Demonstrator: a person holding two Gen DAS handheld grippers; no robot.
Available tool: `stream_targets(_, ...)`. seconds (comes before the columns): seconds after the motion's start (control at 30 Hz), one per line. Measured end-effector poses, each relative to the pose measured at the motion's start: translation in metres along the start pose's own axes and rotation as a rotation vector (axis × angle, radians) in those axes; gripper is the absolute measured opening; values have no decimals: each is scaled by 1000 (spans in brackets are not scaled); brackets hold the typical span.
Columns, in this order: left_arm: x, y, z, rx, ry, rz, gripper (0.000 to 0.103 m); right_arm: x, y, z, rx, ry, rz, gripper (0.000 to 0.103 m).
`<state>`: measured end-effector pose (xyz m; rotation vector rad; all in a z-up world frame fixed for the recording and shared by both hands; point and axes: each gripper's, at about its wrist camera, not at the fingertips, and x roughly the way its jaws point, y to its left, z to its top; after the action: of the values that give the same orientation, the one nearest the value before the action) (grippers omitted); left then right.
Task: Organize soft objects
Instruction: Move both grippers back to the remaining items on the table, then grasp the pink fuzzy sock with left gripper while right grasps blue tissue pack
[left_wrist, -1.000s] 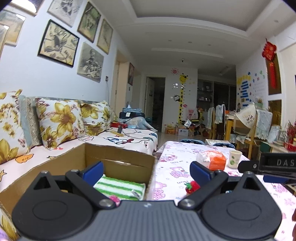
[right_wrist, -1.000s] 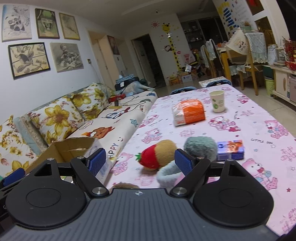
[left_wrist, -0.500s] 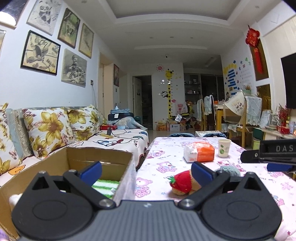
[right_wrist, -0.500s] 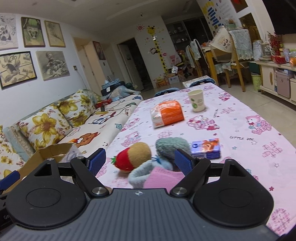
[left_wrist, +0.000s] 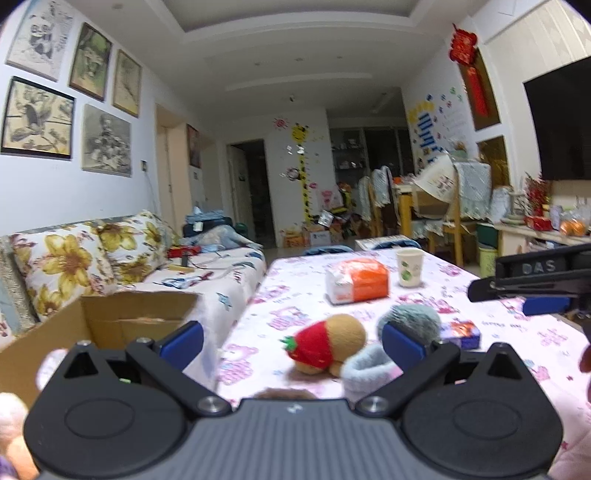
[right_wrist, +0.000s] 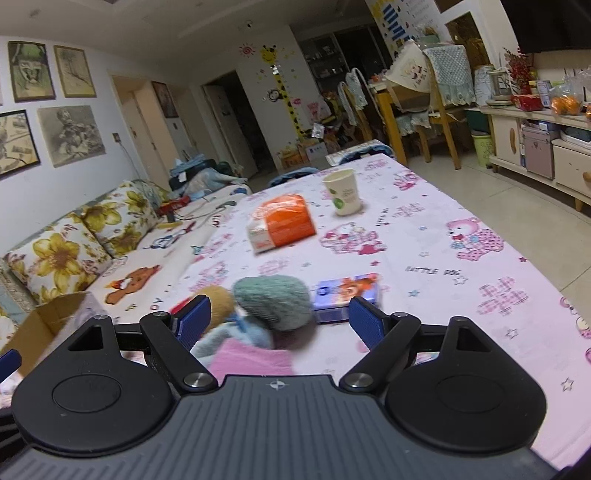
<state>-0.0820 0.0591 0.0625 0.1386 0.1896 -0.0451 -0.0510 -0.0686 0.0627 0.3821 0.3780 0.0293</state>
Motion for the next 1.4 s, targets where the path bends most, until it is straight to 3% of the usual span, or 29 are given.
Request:
stream_targets(0.27, 19, -35, -9, 23, 101, -134, 102, 34, -18, 7, -37, 75, -86, 103)
stream_targets(0.5, 40, -69, -24, 77, 194, -217, 102, 68, -24, 8, -98, 147, -70, 103)
stream_targets(0.63, 51, -77, -28, 63, 235, -229, 102, 81, -23, 6, -132, 212, -42, 103)
stream_targets(0.8, 62, -84, -29, 23, 270, -232, 102, 91, -17, 4, -192, 224, -44, 103)
stream_targets(1.13, 82, -83, -29, -62, 324, -221, 102, 101, -22, 8, -172, 221, -64, 103)
stream_targets(1.4, 90, -79, -27, -105, 359, -246, 89, 102, -24, 7, -156, 218, -85, 103)
